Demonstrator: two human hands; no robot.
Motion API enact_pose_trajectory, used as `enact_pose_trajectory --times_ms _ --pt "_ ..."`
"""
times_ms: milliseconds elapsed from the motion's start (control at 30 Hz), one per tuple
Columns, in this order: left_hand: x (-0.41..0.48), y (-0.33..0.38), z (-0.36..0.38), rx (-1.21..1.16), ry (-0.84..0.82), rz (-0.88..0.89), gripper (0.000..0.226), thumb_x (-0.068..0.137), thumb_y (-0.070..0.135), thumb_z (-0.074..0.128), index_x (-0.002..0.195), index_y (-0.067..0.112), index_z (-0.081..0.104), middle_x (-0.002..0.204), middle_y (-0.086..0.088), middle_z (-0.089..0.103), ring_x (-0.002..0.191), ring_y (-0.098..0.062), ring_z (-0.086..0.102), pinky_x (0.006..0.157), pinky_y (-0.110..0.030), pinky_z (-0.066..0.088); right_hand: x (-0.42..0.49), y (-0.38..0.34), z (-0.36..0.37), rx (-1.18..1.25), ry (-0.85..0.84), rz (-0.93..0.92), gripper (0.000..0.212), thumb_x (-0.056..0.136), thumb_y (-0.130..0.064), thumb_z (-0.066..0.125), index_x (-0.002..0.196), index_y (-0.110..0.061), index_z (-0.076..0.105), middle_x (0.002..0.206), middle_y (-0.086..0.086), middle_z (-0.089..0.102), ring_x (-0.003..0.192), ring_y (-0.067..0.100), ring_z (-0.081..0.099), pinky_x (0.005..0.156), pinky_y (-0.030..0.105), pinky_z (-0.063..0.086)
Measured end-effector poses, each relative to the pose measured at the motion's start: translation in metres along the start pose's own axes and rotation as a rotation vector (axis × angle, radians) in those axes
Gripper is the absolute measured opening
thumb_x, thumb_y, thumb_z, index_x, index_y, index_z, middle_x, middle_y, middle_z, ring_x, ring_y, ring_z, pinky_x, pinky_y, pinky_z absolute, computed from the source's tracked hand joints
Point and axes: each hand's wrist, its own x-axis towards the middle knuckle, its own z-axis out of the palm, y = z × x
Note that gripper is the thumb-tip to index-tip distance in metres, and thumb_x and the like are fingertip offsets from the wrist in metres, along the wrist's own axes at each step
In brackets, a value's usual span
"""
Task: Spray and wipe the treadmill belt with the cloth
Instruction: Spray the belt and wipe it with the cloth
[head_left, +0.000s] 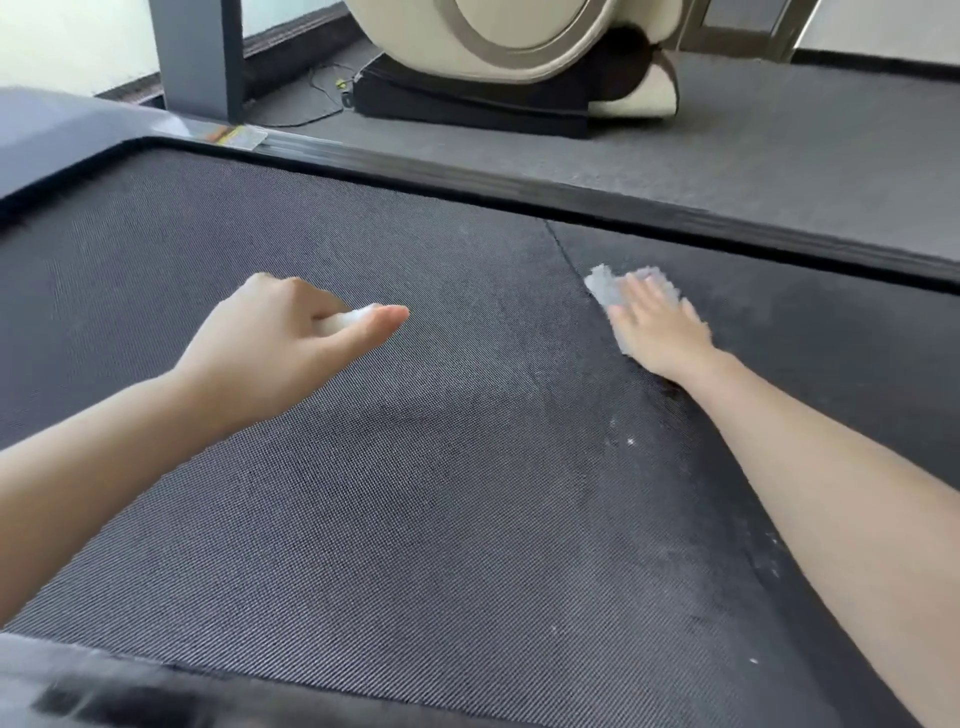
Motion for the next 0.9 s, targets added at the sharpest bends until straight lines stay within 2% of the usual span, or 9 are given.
enact_pose_trajectory --times_ms 67,133,233,300,433,567,700,800,900 --pt "-0.002 0.0 -0.001 -0.009 -0.008 0.017 0.093 0.068 0.088 0.031 0.055 -0.002 0.05 0.048 -0.018 0.056 0.052 -0.035 0.057 0.063 -0.05 0.053 -0.015 -0.023 0.006 -0.041 0.02 -0.012 0.051 0.101 -0.04 0.014 0.15 -0.024 0.016 0.16 -0.004 0.011 0.147 0.014 0.005 0.118 0.045 0.008" --pt "0.0 0.002 -0.001 -0.049 -0.018 0.028 0.094 0.067 0.089 0.031 0.055 -0.001 0.053 0.046 -0.015 0.057 0.051 -0.033 0.059 0.063 -0.05 0.054 -0.048 -0.05 0.016 -0.049 0.052 -0.219 0.049 0.1 -0.04 0.015 0.148 -0.028 0.019 0.158 -0.005 0.015 0.146 0.012 0.005 0.117 0.045 0.01" --pt "0.002 0.011 0.0 -0.117 -0.027 0.052 0.088 0.068 0.088 0.032 0.051 0.003 0.053 0.043 -0.007 0.057 0.051 -0.029 0.061 0.066 -0.049 0.055 -0.121 -0.077 0.026 -0.002 -0.047 -0.524 0.052 0.101 -0.04 0.021 0.152 -0.033 0.009 0.16 -0.013 0.003 0.143 0.001 -0.012 0.119 0.039 -0.007" --pt "0.0 0.019 0.001 -0.151 -0.037 0.073 0.088 0.069 0.086 0.032 0.05 0.003 0.052 0.043 -0.008 0.057 0.052 -0.029 0.06 0.067 -0.048 0.055 -0.171 -0.09 0.027 0.026 -0.105 -0.702 0.054 0.099 -0.043 0.024 0.15 -0.033 0.009 0.158 -0.016 0.002 0.143 0.0 -0.014 0.117 0.034 -0.013" --pt "-0.009 0.03 0.007 -0.169 -0.055 0.077 0.091 0.069 0.086 0.032 0.051 -0.001 0.05 0.045 -0.013 0.057 0.052 -0.033 0.059 0.066 -0.048 0.054 -0.219 -0.075 0.028 -0.065 -0.137 -0.901 0.054 0.098 -0.044 0.03 0.15 -0.033 0.018 0.158 -0.014 0.012 0.147 0.007 -0.005 0.118 0.042 -0.004" --pt "-0.019 0.039 0.021 -0.202 -0.061 0.036 0.094 0.067 0.089 0.03 0.054 -0.002 0.051 0.044 -0.011 0.056 0.051 -0.031 0.059 0.064 -0.045 0.055 -0.229 -0.057 0.025 -0.081 -0.116 -0.94 0.052 0.1 -0.043 0.035 0.15 -0.034 0.023 0.159 -0.014 0.013 0.147 0.007 -0.003 0.119 0.042 -0.002" --pt "-0.028 0.06 0.037 -0.212 -0.069 0.02 0.093 0.068 0.087 0.031 0.055 -0.002 0.05 0.046 -0.011 0.057 0.051 -0.032 0.059 0.066 -0.045 0.055 -0.234 -0.03 0.025 -0.048 -0.092 -0.886 0.052 0.1 -0.045 0.033 0.15 -0.036 0.02 0.159 -0.016 0.009 0.147 0.005 -0.003 0.119 0.04 -0.002" --pt "-0.029 0.078 0.045 -0.197 -0.069 0.0 0.095 0.067 0.088 0.031 0.057 -0.004 0.05 0.048 -0.013 0.057 0.052 -0.033 0.058 0.065 -0.047 0.055 -0.231 0.01 0.014 -0.05 -0.137 -0.784 0.054 0.099 -0.051 0.022 0.15 -0.039 0.011 0.158 -0.02 -0.001 0.145 0.001 -0.011 0.118 0.037 -0.007" --pt "-0.032 0.099 0.052 -0.225 -0.055 -0.023 0.088 0.067 0.086 0.033 0.053 0.001 0.051 0.043 -0.004 0.056 0.043 -0.021 0.055 0.058 -0.036 0.053 -0.223 0.054 0.003 -0.027 -0.156 -0.619 0.056 0.094 -0.056 0.01 0.148 -0.043 0.005 0.155 -0.025 -0.007 0.141 -0.007 -0.017 0.117 0.034 -0.011"
